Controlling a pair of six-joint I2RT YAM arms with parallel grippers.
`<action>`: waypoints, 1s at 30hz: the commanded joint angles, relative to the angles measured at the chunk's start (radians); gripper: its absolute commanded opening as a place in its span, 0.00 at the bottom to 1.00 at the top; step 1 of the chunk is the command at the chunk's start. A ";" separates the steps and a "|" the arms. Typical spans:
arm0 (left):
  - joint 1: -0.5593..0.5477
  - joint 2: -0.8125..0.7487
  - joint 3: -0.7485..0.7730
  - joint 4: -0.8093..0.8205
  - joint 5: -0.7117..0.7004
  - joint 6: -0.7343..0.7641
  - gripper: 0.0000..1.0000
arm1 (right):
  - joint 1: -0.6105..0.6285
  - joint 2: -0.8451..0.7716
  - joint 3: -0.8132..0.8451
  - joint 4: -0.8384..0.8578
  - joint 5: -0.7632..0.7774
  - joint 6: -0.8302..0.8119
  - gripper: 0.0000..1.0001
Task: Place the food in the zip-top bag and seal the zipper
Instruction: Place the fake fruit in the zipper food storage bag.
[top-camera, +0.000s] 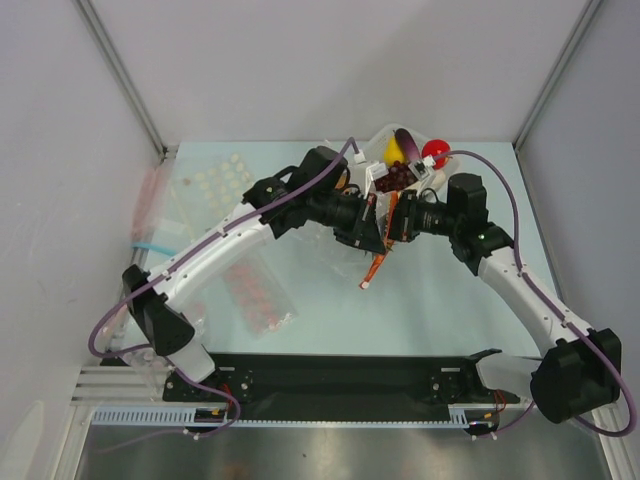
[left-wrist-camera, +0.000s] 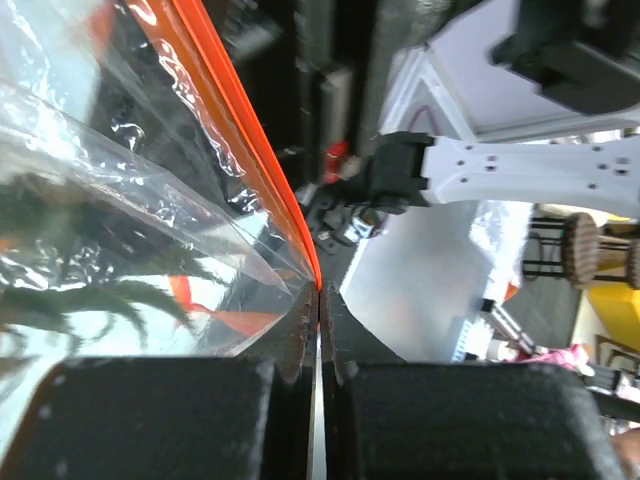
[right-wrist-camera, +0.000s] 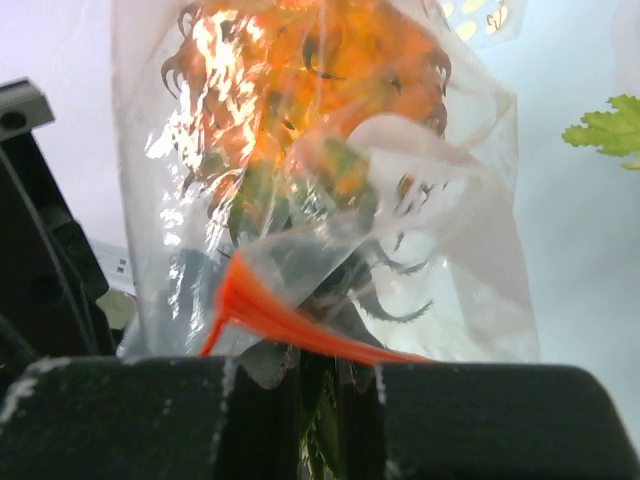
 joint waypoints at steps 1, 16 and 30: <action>0.000 -0.081 -0.049 0.125 0.101 -0.087 0.00 | -0.005 -0.004 -0.007 0.169 -0.020 0.103 0.00; 0.037 -0.120 -0.123 0.288 0.091 -0.217 0.00 | 0.061 -0.036 0.019 -0.015 0.141 -0.019 0.29; 0.173 -0.237 -0.293 0.279 0.021 -0.211 0.00 | 0.054 -0.056 0.227 -0.290 0.272 -0.085 0.64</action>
